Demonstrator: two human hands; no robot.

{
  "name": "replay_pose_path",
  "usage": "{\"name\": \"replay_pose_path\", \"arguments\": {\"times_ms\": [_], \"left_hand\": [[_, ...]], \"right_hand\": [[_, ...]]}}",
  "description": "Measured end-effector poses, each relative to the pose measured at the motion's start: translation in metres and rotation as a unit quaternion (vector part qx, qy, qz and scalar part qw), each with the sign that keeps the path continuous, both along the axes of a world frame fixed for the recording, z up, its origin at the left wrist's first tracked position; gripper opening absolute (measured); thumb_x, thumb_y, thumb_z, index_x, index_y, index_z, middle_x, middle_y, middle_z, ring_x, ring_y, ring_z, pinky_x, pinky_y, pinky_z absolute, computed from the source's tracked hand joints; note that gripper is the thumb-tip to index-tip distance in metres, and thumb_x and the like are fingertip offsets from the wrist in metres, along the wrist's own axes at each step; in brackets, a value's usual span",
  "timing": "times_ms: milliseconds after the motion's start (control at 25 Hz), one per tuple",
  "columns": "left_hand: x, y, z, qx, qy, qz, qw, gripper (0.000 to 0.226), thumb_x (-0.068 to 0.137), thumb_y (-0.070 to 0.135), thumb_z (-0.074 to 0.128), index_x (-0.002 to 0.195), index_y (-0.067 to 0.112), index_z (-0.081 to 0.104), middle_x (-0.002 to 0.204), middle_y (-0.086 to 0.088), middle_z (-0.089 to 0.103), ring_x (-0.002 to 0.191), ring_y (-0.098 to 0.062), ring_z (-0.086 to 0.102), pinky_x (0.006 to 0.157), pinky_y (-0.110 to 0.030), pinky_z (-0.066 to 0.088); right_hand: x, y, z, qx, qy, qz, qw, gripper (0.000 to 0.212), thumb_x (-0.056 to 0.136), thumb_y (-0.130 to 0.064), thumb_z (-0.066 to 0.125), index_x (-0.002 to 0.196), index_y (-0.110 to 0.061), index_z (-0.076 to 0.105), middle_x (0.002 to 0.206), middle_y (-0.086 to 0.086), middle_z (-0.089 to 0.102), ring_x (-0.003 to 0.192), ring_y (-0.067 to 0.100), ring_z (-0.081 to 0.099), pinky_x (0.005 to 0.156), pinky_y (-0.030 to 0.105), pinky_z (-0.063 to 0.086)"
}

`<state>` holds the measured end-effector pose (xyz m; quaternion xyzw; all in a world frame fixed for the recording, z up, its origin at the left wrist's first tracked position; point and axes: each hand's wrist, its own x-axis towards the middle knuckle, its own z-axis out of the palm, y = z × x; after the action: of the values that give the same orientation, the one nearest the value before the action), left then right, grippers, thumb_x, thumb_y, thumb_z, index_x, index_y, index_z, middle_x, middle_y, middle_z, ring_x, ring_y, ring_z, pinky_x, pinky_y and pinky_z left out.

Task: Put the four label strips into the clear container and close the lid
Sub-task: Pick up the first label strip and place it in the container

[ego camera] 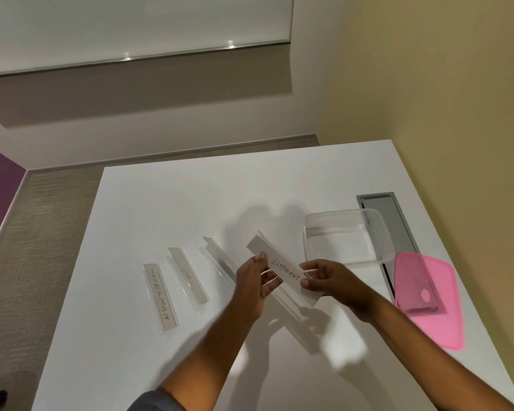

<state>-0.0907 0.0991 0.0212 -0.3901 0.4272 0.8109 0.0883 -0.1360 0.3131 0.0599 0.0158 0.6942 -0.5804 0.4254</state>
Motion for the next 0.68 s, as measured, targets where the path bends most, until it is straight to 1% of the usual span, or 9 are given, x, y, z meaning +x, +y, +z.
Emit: {"name": "replay_pose_path", "arguments": {"times_ms": [80,120,160,240,280,360,440,560,680], "left_hand": [[-0.001,0.004,0.004,-0.004,-0.004,-0.01,1.0,0.027,0.111,0.025,0.057,0.124,0.004,0.068,0.105,-0.019,0.078,0.101,-0.036,0.078,0.089,-0.051,0.067],[-0.001,0.007,0.006,-0.005,-0.006,-0.009,1.0,0.026,0.11,0.025,0.059,0.122,0.003,0.068,0.105,-0.019,0.078,0.099,-0.035,0.079,0.085,-0.048,0.068],[-0.002,0.012,0.008,-0.006,-0.007,-0.008,1.0,0.025,0.11,0.025,0.06,0.121,0.004,0.069,0.104,-0.018,0.079,0.097,-0.035,0.079,0.083,-0.047,0.069],[-0.003,0.022,0.012,-0.006,0.0,-0.002,1.0,0.02,0.109,0.023,0.062,0.117,0.006,0.069,0.102,-0.017,0.079,0.094,-0.033,0.08,0.08,-0.046,0.069],[-0.003,0.027,0.013,-0.003,0.007,0.002,1.0,0.019,0.109,0.023,0.062,0.117,0.008,0.069,0.102,-0.017,0.079,0.095,-0.033,0.081,0.08,-0.047,0.069],[-0.005,0.036,0.014,0.003,0.013,0.006,1.0,0.018,0.109,0.023,0.062,0.118,0.009,0.069,0.105,-0.02,0.078,0.098,-0.036,0.081,0.079,-0.048,0.069],[-0.008,0.045,0.016,0.006,0.014,0.006,1.0,0.019,0.109,0.022,0.061,0.119,0.008,0.068,0.106,-0.021,0.077,0.101,-0.036,0.08,0.079,-0.048,0.069],[-0.013,0.058,0.017,0.013,0.027,0.0,1.0,0.018,0.109,0.021,0.061,0.119,0.01,0.07,0.107,-0.021,0.079,0.102,-0.034,0.08,0.082,-0.049,0.068],[-0.019,0.068,0.019,0.024,0.05,-0.022,0.998,0.017,0.108,0.02,0.063,0.121,0.01,0.07,0.112,-0.021,0.08,0.103,-0.031,0.081,0.087,-0.046,0.068]], "right_hand": [[-0.004,0.01,0.007,-0.006,-0.005,0.015,1.0,0.035,0.098,-0.019,0.075,0.132,-0.014,0.067,0.119,0.003,0.081,0.107,0.02,0.078,0.079,0.023,0.06],[-0.006,0.013,0.008,-0.001,-0.003,0.019,1.0,0.033,0.098,-0.019,0.075,0.13,-0.014,0.068,0.119,0.003,0.081,0.106,0.018,0.078,0.08,0.021,0.06],[-0.008,0.016,0.007,0.008,0.004,0.025,1.0,0.032,0.098,-0.018,0.075,0.13,-0.015,0.069,0.119,0.003,0.081,0.108,0.019,0.077,0.084,0.024,0.061],[-0.013,0.021,0.005,0.048,0.034,0.052,0.997,0.033,0.096,-0.018,0.078,0.128,-0.019,0.069,0.12,0.002,0.079,0.113,0.023,0.076,0.096,0.035,0.063],[-0.015,0.022,0.006,0.075,0.058,0.072,0.993,0.039,0.091,-0.022,0.082,0.127,-0.022,0.068,0.121,0.0,0.078,0.112,0.023,0.076,0.096,0.036,0.063],[-0.018,0.021,0.009,0.15,0.127,0.128,0.972,0.059,0.078,-0.034,0.092,0.129,-0.027,0.064,0.122,-0.004,0.074,0.112,0.021,0.073,0.087,0.028,0.063],[-0.022,0.02,0.012,0.223,0.188,0.179,0.94,0.073,0.07,-0.038,0.094,0.133,-0.029,0.059,0.125,-0.005,0.071,0.111,0.022,0.071,0.078,0.022,0.06],[-0.029,0.024,0.012,0.282,0.233,0.214,0.906,0.076,0.072,-0.035,0.091,0.138,-0.026,0.054,0.126,-0.001,0.071,0.105,0.023,0.072,0.073,0.025,0.06],[-0.04,0.038,0.012,0.305,0.254,0.209,0.894,0.069,0.073,-0.027,0.087,0.134,-0.026,0.055,0.122,0.0,0.072,0.097,0.02,0.071,0.076,0.03,0.062]]}}
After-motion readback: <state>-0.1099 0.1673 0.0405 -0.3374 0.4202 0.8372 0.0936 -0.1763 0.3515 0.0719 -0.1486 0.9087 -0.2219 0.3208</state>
